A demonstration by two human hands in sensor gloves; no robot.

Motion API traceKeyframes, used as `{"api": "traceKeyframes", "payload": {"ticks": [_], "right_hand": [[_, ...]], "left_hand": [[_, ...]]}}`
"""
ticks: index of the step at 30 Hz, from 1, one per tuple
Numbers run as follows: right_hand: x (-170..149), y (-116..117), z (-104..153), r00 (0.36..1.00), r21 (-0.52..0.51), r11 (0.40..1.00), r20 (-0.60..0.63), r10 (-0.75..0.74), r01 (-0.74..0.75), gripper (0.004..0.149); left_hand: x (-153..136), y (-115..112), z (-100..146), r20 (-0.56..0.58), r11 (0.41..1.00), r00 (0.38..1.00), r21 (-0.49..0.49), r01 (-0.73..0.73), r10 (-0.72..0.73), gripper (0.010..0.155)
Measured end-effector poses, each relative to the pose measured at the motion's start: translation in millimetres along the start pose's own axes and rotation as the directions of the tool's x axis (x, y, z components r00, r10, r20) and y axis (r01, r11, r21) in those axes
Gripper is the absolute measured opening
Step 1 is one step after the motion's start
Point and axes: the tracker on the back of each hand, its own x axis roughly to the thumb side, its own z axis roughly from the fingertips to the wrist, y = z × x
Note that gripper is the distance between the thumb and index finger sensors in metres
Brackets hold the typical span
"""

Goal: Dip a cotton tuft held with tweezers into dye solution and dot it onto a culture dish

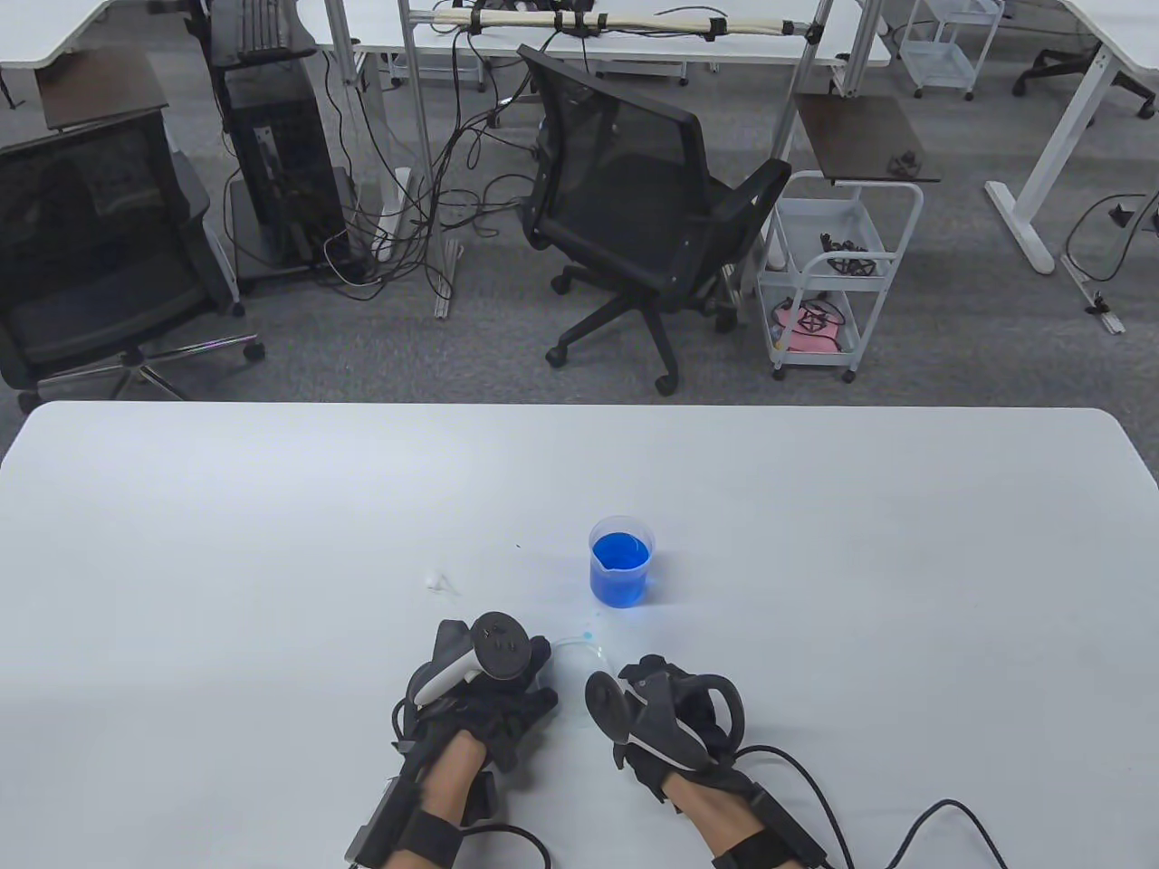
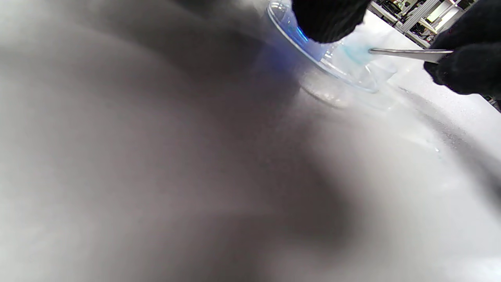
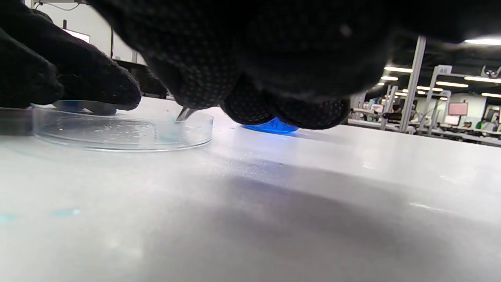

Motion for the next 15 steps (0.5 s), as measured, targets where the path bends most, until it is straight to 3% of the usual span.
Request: {"api": "traceKeyframes", "payload": {"ticks": [9,15], "right_hand": [[-5,-23,8,0.997,-0.068,0.995,-0.002,-0.076,0.076,0.041],[4,-13,8,0.999,-0.03,0.999,0.03,-0.043,0.044,0.041]], "left_hand": [[0,0,0,0.0,1.0,1.0,0.0,0.0,0.0,0.069],[-1,1,0,-0.001,1.0,1.0,0.001,0.0,0.0,0.069]]}}
